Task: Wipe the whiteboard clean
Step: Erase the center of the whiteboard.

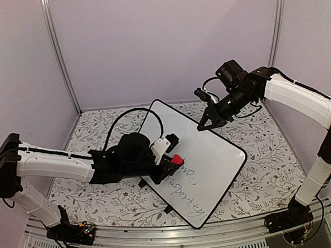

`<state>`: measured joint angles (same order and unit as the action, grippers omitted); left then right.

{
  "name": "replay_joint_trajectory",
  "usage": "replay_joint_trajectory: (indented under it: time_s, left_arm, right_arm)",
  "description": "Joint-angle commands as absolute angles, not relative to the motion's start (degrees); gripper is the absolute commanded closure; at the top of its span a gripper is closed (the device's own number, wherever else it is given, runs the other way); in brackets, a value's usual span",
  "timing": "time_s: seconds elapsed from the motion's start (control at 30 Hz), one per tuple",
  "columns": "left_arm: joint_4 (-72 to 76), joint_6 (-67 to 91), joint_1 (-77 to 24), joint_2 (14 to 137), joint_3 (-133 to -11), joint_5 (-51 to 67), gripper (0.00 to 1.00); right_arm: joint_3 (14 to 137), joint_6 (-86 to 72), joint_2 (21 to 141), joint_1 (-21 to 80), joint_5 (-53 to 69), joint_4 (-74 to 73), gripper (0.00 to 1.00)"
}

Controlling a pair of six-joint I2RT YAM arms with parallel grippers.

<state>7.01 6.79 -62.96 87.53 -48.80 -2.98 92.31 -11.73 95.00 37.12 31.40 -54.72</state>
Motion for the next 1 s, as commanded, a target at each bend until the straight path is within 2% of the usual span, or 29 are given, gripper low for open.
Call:
replay_joint_trajectory:
  time_s: [0.0,0.37,0.97]
  left_arm:
    - [6.1,4.4,-63.6,89.6,-52.5,-3.5,1.0]
    - [6.3,3.8,-63.6,92.4,-53.9,-4.0,1.0]
    - [5.2,6.0,-63.6,90.3,-48.6,-5.1,1.0]
  right_arm:
    - [93.4,-9.5,95.7,38.5,32.5,-54.0,1.0]
    - [93.2,-9.6,95.4,38.5,32.4,-53.9,1.0]
    - [93.0,-9.6,95.4,38.5,32.5,-53.9,1.0]
